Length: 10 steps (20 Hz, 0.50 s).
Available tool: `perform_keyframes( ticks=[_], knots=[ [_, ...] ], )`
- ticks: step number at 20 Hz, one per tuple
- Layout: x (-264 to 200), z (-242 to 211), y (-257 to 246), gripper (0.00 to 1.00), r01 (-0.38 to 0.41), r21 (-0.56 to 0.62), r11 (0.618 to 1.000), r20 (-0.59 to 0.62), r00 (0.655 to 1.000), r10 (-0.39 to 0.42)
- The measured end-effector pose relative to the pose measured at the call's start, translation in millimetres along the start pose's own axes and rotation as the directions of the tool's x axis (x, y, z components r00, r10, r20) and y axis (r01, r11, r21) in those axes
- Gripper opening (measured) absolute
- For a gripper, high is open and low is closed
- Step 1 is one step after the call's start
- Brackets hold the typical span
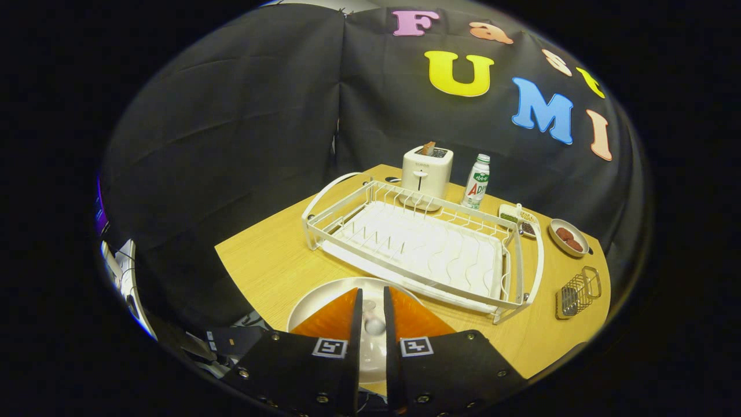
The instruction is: Take the plate from the dish rack, then take the spoon from the basket and place it into the plate.
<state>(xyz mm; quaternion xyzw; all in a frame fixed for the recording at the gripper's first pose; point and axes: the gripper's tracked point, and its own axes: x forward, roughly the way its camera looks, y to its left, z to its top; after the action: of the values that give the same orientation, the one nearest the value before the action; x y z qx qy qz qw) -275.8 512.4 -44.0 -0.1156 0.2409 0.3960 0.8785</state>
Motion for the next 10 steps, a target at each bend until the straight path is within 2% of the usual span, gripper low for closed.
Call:
perform_keyframes(
  ticks=[10],
  knots=[
    [2.8, 39.8, -18.3, 0.19, 0.033, 0.021, 0.999, 0.063, 0.997, -0.034]
  ],
)
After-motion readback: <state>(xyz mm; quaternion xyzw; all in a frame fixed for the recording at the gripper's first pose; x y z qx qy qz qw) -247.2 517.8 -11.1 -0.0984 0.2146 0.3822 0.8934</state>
